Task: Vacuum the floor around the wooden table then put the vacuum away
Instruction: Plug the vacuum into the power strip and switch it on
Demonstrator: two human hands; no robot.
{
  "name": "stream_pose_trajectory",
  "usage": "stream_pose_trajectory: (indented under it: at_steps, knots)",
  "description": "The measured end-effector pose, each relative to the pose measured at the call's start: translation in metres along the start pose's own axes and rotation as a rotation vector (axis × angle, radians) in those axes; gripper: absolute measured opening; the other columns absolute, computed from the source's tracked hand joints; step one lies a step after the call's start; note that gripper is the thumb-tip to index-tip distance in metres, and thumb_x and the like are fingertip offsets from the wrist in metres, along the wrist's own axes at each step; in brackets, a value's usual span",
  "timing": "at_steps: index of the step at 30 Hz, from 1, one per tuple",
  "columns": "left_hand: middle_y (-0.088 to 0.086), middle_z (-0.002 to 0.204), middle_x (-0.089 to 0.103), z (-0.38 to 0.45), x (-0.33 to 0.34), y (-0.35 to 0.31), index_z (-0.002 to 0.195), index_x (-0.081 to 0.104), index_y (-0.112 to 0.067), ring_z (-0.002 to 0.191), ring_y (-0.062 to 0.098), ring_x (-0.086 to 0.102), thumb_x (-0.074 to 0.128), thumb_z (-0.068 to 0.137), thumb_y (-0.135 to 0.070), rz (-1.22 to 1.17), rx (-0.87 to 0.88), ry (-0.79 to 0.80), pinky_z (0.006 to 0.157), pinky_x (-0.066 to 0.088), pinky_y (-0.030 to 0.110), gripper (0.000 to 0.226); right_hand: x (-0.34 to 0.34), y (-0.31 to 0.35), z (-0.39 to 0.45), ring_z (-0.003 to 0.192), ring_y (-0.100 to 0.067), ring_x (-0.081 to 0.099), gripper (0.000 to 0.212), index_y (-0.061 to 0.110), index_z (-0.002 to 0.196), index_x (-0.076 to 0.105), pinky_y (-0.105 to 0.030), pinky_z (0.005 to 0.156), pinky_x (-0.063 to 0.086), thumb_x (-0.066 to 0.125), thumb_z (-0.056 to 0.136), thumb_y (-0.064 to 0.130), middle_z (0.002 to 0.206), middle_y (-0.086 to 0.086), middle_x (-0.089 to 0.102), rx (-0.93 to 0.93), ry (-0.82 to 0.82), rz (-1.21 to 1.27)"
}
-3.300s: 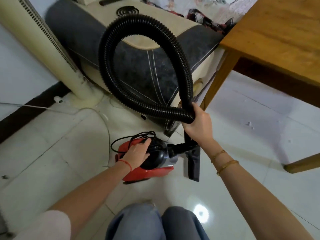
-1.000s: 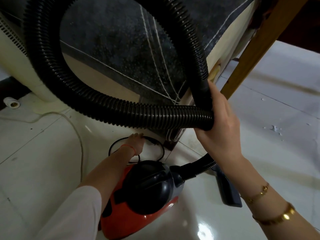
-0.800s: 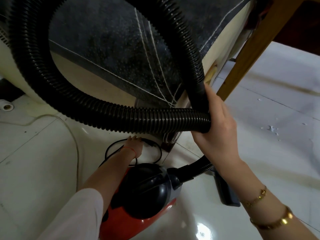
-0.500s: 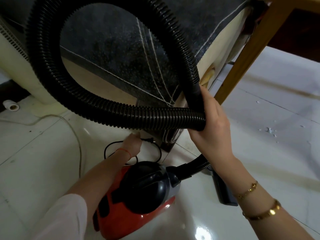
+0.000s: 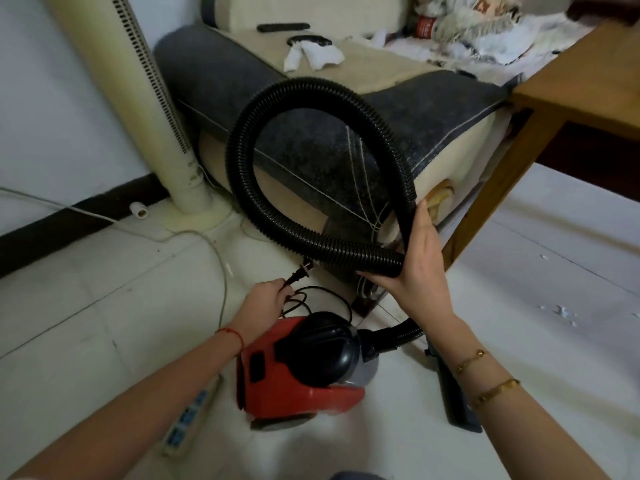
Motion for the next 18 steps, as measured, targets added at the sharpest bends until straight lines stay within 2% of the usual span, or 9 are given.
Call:
stream_pose_trajectory:
  at_steps: [3,7,9,10,11,13,15,17,18]
  knots:
    - [0.001,0.065,0.055,-0.035,-0.017,-0.002,0.094,0.067,-0.008,0.064,0.019,0.055,0.042,0.101,-0.016,-0.057,-0.070,-0.015,0.063,0.046,0.031,0.028,-0.006,0.021,-0.004,0.149,-0.030,0.000,0.126,-0.003,0.150,-0.002,-0.051,0.119,0.014,0.057,0.069,0.075,0.159,-0.022,0.001,-0.072,-0.001,-0.106]
    - [-0.009,0.062,0.049,-0.073,-0.041,-0.006,0.092,0.067,-0.010,0.061,0.012,0.050,0.042,0.101,-0.014,-0.136,-0.095,-0.094,0.063,0.041,0.027,0.027,-0.010,0.053,-0.011,0.148,-0.033,-0.006,0.121,-0.004,0.150,0.002,-0.054,0.120,0.007,0.047,0.072,0.077,0.159,-0.022,-0.004,-0.199,0.024,-0.187]
    - [-0.010,0.060,0.047,-0.090,-0.050,-0.005,0.090,0.067,-0.013,0.058,0.010,0.047,0.041,0.101,-0.013,-0.172,-0.103,-0.143,0.060,0.039,0.024,0.028,-0.012,0.073,-0.016,0.148,-0.035,0.003,0.105,-0.004,0.149,0.015,-0.055,0.119,0.010,0.051,0.082,0.067,0.158,-0.023,0.008,-0.319,-0.009,-0.147]
    - [-0.008,0.059,0.047,-0.098,-0.054,-0.004,0.089,0.066,-0.016,0.057,0.012,0.047,0.041,0.101,-0.013,-0.189,-0.115,-0.163,0.058,0.039,0.024,0.028,-0.013,0.086,-0.019,0.146,-0.035,0.015,0.089,-0.004,0.146,0.028,-0.054,0.118,0.017,0.055,0.088,0.058,0.155,-0.023,0.022,-0.406,-0.054,-0.105]
    - [-0.006,0.059,0.048,-0.105,-0.058,-0.003,0.089,0.065,-0.017,0.056,0.013,0.047,0.041,0.101,-0.013,-0.213,-0.131,-0.185,0.056,0.038,0.023,0.027,-0.013,0.100,-0.022,0.141,-0.035,0.031,0.068,-0.003,0.138,0.044,-0.052,0.114,0.028,0.057,0.092,0.045,0.146,-0.021,0.039,-0.509,-0.109,-0.057]
    - [-0.005,0.061,0.052,-0.120,-0.066,-0.002,0.090,0.066,-0.017,0.056,0.011,0.050,0.042,0.101,-0.014,-0.256,-0.161,-0.241,0.055,0.038,0.015,0.026,-0.004,0.130,-0.033,0.112,-0.029,0.058,0.028,0.001,0.110,0.065,-0.044,0.094,0.047,0.058,0.096,0.024,0.114,-0.013,0.064,-0.679,-0.145,0.047]
    - [-0.007,0.070,0.061,-0.132,-0.073,-0.001,0.093,0.069,-0.016,0.064,0.003,0.057,0.045,0.100,-0.016,-0.276,-0.172,-0.274,0.061,0.041,0.009,0.025,0.016,0.159,-0.041,0.089,-0.023,0.060,0.018,0.007,0.095,0.068,-0.038,0.078,0.050,0.056,0.096,0.021,0.093,-0.006,0.065,-0.691,0.009,0.147]
    - [-0.004,0.083,0.068,-0.142,-0.079,0.000,0.097,0.070,-0.012,0.076,0.003,0.062,0.045,0.101,-0.017,-0.277,-0.175,-0.274,0.072,0.045,0.013,0.026,0.045,0.180,-0.048,0.091,-0.021,0.059,0.023,0.010,0.103,0.068,-0.038,0.081,0.050,0.055,0.096,0.028,0.096,-0.003,0.066,-0.506,0.250,0.253]
    - [-0.002,0.087,0.068,-0.146,-0.081,0.002,0.098,0.070,-0.008,0.079,0.005,0.061,0.045,0.101,-0.016,-0.266,-0.183,-0.279,0.073,0.045,0.013,0.027,0.061,0.187,-0.051,0.095,-0.020,0.059,0.028,0.012,0.111,0.067,-0.037,0.084,0.050,0.054,0.096,0.032,0.101,-0.003,0.067,-0.391,0.357,0.300]
Point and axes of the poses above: each hand's wrist, its own z-axis towards the middle knuckle, its own x-axis out of the palm, y = z × x, the point moved 4 cm from there along z, towards the middle knuckle
